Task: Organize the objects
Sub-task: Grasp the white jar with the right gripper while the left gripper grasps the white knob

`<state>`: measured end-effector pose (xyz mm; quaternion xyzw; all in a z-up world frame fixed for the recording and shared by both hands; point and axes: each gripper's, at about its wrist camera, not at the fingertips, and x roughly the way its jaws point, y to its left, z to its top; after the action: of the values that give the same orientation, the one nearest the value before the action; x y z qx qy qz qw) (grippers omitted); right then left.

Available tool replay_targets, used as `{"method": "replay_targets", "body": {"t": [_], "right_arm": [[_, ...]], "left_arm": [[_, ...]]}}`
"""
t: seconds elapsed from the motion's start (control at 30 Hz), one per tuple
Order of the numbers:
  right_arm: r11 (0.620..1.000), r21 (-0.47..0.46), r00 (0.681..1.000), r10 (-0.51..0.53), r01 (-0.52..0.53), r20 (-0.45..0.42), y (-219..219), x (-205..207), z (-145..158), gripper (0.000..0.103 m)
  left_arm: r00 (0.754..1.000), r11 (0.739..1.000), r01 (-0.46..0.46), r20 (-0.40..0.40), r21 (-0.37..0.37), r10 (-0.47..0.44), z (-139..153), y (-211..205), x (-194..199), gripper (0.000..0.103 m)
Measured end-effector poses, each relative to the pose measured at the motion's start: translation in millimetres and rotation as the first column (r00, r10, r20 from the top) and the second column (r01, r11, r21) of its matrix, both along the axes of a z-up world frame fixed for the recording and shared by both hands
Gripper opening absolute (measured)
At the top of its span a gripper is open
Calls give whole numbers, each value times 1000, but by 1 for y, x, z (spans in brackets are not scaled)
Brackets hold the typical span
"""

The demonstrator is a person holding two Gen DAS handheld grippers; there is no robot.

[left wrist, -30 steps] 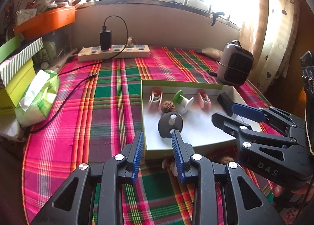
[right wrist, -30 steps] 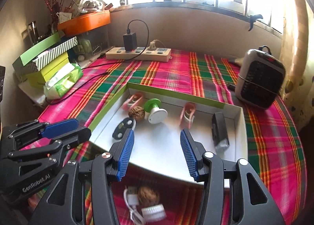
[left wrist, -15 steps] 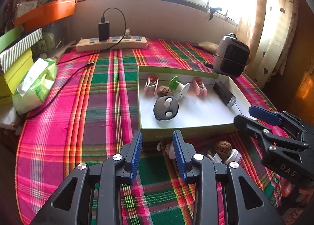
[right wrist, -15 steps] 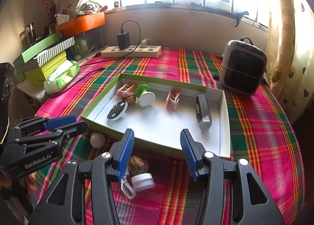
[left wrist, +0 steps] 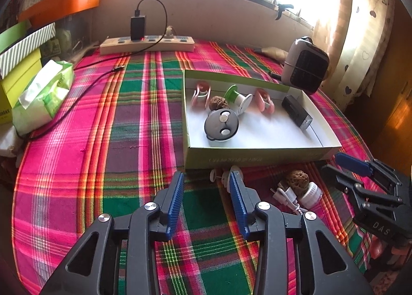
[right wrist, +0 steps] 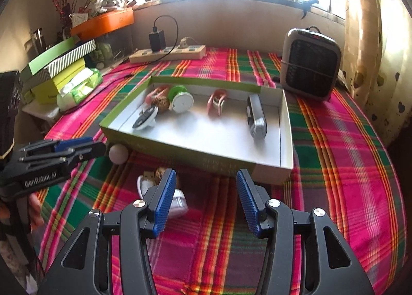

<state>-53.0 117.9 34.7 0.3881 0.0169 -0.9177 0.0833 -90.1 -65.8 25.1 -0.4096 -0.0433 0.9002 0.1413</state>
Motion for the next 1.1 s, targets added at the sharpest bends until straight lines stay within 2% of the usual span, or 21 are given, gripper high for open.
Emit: {"method": "replay_targets", "body": {"t": [0.57,1.1], "right_arm": [[995,-42,994,96,-94,51,-13,1,-15,50],[997,-57,994,62,-57,92,-6,-1,-23,50]], "left_arm": [[999,1000,28,39,3,-28,-9,6,-6,37],[995,996,86,43,2,-86,-8,21,-11,41]]}}
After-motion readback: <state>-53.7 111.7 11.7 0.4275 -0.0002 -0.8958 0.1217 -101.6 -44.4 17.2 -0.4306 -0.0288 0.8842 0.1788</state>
